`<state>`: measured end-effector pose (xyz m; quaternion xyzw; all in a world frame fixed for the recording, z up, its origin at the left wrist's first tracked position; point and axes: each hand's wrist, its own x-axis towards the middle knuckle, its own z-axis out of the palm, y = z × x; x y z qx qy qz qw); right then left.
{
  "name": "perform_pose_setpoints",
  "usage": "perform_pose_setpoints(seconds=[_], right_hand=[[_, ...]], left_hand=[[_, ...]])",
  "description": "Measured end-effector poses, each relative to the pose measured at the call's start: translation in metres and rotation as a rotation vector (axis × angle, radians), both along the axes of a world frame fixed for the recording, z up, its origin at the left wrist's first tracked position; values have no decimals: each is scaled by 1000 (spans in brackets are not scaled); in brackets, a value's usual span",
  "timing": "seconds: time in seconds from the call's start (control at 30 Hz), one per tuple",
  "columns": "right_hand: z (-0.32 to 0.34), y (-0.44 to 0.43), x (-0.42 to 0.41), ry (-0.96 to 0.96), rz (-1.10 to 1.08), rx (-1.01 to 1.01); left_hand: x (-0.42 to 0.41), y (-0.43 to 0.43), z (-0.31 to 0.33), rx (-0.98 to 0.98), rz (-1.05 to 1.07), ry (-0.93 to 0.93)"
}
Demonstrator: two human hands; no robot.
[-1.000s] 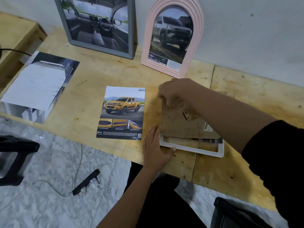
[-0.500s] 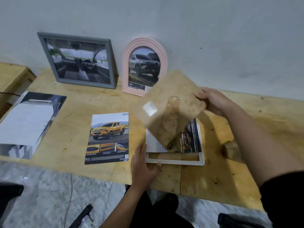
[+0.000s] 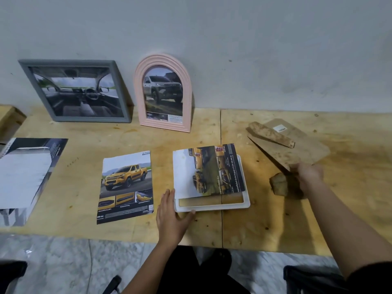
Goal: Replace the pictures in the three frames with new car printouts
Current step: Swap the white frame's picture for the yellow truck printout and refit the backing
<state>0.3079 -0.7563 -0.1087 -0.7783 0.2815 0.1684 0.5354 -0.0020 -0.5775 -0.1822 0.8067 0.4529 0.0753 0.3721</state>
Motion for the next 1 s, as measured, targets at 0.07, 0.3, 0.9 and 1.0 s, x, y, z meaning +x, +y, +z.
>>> perform_pose_setpoints(seconds=[0.07,0.3,0.9,1.0], right_hand=[[2,7,-3,36,144,-331],[6,58,-34,-283,527,-260],[-16,116,-42,-259,764,-190],[-6,107,-43,-319,804,-218]], left_hand=[[0,0,3,-9,-7,-18],[-1,2,4,-91,56,-82],[0,3,2,-189,104,-110],[1,3,5,-175,87,-85]])
